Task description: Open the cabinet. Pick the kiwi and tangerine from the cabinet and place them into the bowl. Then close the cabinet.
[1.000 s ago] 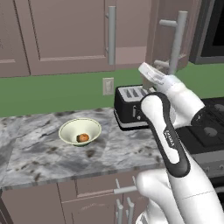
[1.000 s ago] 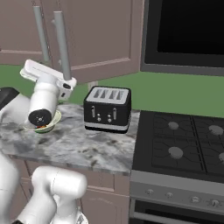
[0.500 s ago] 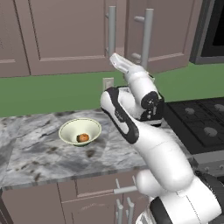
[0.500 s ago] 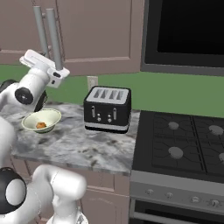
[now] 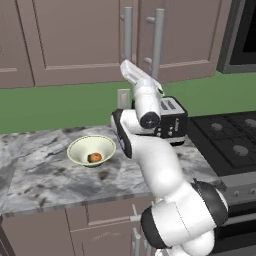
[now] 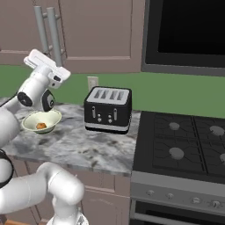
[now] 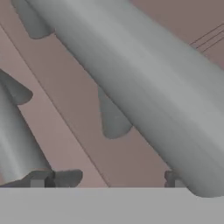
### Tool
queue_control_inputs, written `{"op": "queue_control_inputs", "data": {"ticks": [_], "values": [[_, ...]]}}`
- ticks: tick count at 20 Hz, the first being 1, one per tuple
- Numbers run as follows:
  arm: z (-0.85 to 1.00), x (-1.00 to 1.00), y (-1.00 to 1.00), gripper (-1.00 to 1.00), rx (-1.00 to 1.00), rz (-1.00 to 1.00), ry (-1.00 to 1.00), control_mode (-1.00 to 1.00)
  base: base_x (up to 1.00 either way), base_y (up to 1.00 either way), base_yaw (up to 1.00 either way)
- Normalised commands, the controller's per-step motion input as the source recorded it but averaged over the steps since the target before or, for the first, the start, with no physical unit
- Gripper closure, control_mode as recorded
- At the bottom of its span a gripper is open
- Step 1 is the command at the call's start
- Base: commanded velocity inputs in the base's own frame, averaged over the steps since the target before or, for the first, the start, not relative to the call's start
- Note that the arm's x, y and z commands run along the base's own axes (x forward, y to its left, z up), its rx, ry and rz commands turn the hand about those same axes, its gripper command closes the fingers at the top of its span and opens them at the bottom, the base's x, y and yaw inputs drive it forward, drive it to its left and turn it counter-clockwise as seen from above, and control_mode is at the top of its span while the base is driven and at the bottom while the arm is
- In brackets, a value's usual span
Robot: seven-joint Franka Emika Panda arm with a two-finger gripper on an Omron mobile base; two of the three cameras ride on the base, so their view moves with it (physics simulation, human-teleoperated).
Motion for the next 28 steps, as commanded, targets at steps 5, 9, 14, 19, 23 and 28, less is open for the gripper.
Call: {"op": "queue_control_inputs", "data": {"ticks": [5,9,14,19,23,28], "values": [[-0.47,1.0,-0.8,-1.0,0.12,0.0,0.31,-1.0,0.0,0.0,0.0],[-0.18,0.95,-0.25,-1.0,0.01,-0.03,0.15,-1.0,0.0,0.0,0.0],[-0.08,1.0,-0.3,-1.0,0.01,-0.08,0.26,-1.0,0.0,0.0,0.0],[-0.38,1.0,-0.35,-1.0,0.0,-0.06,0.25,-1.0,0.0,0.0,0.0],[-0.43,1.0,-0.36,-1.0,0.0,-0.06,0.21,-1.0,0.0,0.0,0.0],[-0.81,1.0,0.17,-1.0,-0.22,0.0,0.17,-1.0,0.0,0.0,0.0]]}}
